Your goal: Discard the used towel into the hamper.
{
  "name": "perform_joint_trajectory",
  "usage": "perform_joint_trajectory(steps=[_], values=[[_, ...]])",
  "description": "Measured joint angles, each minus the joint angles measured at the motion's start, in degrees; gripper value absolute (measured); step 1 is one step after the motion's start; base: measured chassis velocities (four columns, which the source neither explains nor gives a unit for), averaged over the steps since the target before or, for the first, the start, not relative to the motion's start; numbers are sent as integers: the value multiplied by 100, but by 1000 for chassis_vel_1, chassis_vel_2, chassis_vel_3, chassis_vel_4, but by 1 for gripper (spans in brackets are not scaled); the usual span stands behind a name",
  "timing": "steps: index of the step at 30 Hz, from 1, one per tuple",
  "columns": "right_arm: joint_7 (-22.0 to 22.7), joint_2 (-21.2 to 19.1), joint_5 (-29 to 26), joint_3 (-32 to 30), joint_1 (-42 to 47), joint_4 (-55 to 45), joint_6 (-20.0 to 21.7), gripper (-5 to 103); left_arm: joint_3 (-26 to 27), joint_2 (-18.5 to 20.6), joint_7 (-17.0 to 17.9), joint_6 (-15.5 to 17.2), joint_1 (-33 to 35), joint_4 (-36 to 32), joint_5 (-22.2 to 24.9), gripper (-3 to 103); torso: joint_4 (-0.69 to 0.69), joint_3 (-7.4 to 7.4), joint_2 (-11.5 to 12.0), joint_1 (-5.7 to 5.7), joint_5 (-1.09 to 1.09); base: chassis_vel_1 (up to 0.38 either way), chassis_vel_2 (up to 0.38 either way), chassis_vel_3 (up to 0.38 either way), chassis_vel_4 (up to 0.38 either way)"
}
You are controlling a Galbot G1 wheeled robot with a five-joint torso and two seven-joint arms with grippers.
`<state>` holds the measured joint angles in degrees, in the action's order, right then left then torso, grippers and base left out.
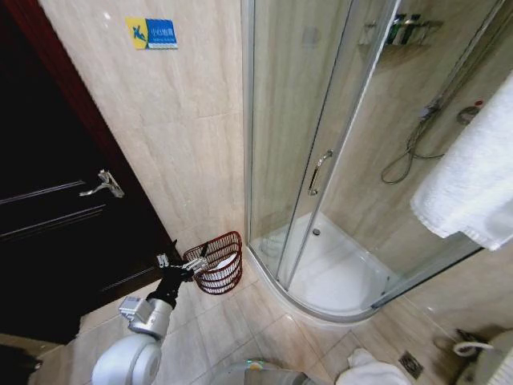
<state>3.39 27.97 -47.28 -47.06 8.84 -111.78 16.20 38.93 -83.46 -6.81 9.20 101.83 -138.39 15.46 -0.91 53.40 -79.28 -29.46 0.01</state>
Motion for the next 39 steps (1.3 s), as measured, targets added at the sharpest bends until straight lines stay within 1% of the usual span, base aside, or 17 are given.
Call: perform_joint_trajectory(steps=[4,6,9,12,15,18,19,22,23,25,27,28,30,33,36,37,39], values=[[5,-85,284,19,-103,84,-4,5,0,0,0,0,0,0,0,100,1,0,0,1,0,0,0,0,0],[54,-98,445,18,-104,75,31,14,0,0,0,0,0,0,0,100,1,0,0,1,0,0,0,0,0],[136,-107,644,18,-105,71,73,19,0,0,0,0,0,0,0,100,1,0,0,0,0,0,0,0,0],[248,-137,977,16,-140,101,135,35,0,0,0,0,0,0,0,100,0,0,0,0,-1,0,0,0,0],[292,-166,1198,-16,-152,132,155,41,0,0,0,0,0,0,0,100,1,-1,0,0,-1,0,0,0,0],[297,-225,1566,-103,-150,153,158,57,0,0,0,0,0,0,0,100,1,-1,0,1,-1,0,0,0,0],[297,-225,1566,-103,-150,153,158,57,0,0,0,0,0,0,0,100,1,-1,0,1,-1,0,0,0,0],[322,-277,1718,-200,-142,132,214,74,0,0,0,0,0,0,0,100,1,-1,0,1,-1,0,0,0,0],[322,-277,1718,-200,-142,132,214,74,0,0,0,0,0,0,0,100,1,-1,0,1,-1,0,0,0,0],[377,-300,1632,-250,-130,128,323,78,0,0,0,0,0,0,0,100,2,-1,0,1,-2,0,0,0,0],[440,-324,1490,-277,-127,215,369,89,0,0,0,0,0,0,0,100,1,-1,0,1,-2,0,0,0,0],[440,-324,1490,-277,-127,215,369,89,0,0,0,0,0,0,0,100,1,-1,0,1,-2,0,0,0,0],[492,-347,1325,-321,-141,373,416,99,0,0,0,0,0,0,0,100,1,-1,0,1,0,0,0,0,0],[526,-374,1156,-337,-175,531,457,100,0,0,0,0,0,0,0,100,1,-1,0,1,0,0,0,0,0],[571,-452,452,-302,-249,813,572,100,0,0,0,0,0,0,0,100,2,-1,0,1,0,0,0,0,0],[571,-452,452,-302,-249,813,572,100,0,0,0,0,0,0,0,100,2,-1,0,1,0,0,0,0,0],[606,-495,-249,-250,-275,875,713,100,0,0,0,0,0,0,0,100,1,-1,0,1,0,0,0,0,0]])
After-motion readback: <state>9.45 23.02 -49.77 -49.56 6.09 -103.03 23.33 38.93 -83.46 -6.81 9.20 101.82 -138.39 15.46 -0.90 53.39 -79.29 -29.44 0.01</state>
